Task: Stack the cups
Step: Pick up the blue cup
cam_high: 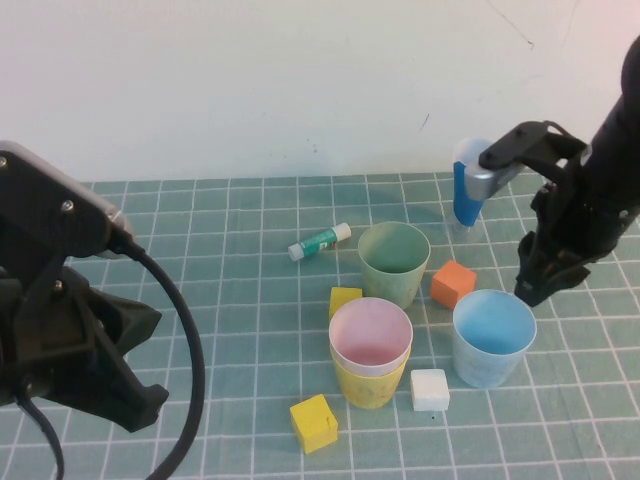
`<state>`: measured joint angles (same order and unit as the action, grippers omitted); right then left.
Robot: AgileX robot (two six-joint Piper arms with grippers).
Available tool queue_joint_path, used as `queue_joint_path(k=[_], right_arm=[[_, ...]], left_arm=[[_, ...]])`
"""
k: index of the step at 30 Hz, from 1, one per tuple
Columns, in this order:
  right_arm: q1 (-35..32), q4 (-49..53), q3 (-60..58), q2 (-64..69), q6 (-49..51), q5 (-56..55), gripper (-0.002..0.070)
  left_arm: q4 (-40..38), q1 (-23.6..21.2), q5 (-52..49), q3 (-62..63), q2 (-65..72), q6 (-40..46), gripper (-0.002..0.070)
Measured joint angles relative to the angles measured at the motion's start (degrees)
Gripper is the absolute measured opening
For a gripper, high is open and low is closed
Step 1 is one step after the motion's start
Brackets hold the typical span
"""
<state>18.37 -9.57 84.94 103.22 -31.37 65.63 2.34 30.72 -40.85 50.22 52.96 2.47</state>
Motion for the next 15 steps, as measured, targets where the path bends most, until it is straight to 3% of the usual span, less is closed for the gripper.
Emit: queue_joint_path(k=[8, 15], right_arm=[[2.59, 2.16, 4.11, 0.49, -1.26, -2.21, 0.0169], [2.59, 8.77, 4.14, 1.57, 6.12, 0.41, 0.0177]], left_arm=[[0.6, 0.0, 0.0, 0.0, 0.0, 0.0, 0.0], [0.71, 0.0, 0.0, 0.0, 0.0, 0.0, 0.0]])
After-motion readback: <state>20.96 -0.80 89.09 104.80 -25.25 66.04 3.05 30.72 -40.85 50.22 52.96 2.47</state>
